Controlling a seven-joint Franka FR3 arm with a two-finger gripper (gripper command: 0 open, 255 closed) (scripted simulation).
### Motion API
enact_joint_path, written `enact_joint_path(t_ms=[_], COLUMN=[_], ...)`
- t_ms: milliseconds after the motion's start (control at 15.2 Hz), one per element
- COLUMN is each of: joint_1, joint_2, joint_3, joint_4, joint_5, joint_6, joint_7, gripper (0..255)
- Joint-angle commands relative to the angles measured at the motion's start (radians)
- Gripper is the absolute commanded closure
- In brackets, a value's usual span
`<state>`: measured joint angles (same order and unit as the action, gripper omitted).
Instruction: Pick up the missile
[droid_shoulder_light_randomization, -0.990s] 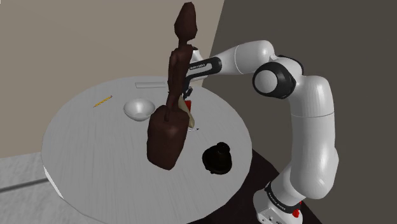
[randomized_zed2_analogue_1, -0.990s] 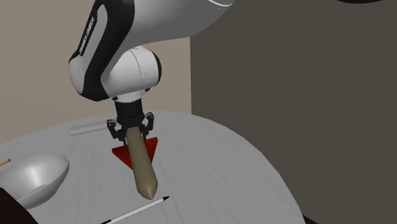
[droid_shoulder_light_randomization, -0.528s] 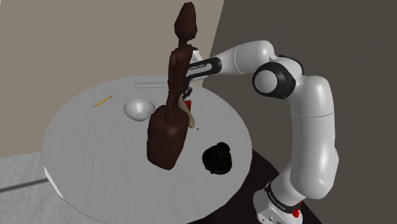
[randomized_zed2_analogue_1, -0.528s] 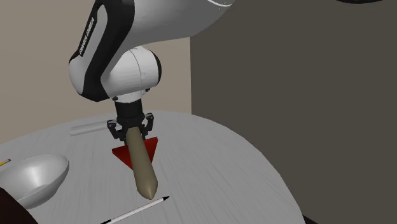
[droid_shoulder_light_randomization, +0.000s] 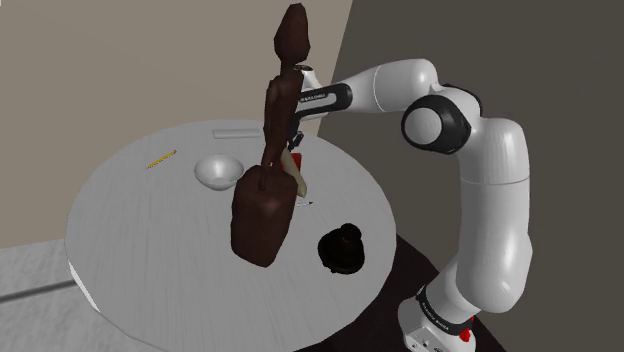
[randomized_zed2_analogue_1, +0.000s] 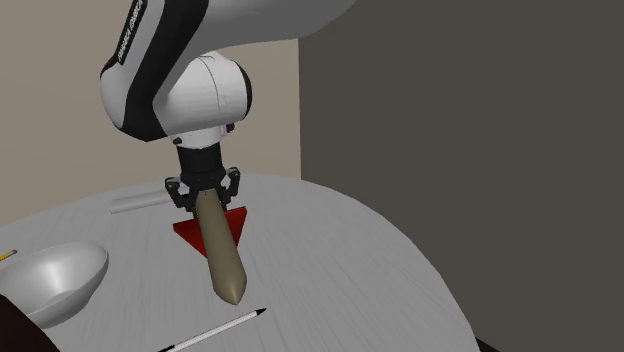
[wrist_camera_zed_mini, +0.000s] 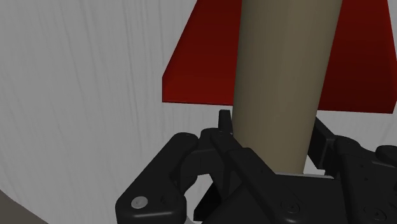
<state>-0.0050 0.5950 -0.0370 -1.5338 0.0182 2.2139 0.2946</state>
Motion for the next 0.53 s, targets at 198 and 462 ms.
enact_joint_path(t_ms=[198, 462], joint_1=[0.0, 0.0], joint_2=[-0.03, -0.05], joint_3=[-0.001, -0.001], joint_4=[0.024, 0.047], joint_5=[-0.001, -0.002], joint_6=[-0.054, -0.097], joint_7=[0.0, 0.0], gripper=[255, 255])
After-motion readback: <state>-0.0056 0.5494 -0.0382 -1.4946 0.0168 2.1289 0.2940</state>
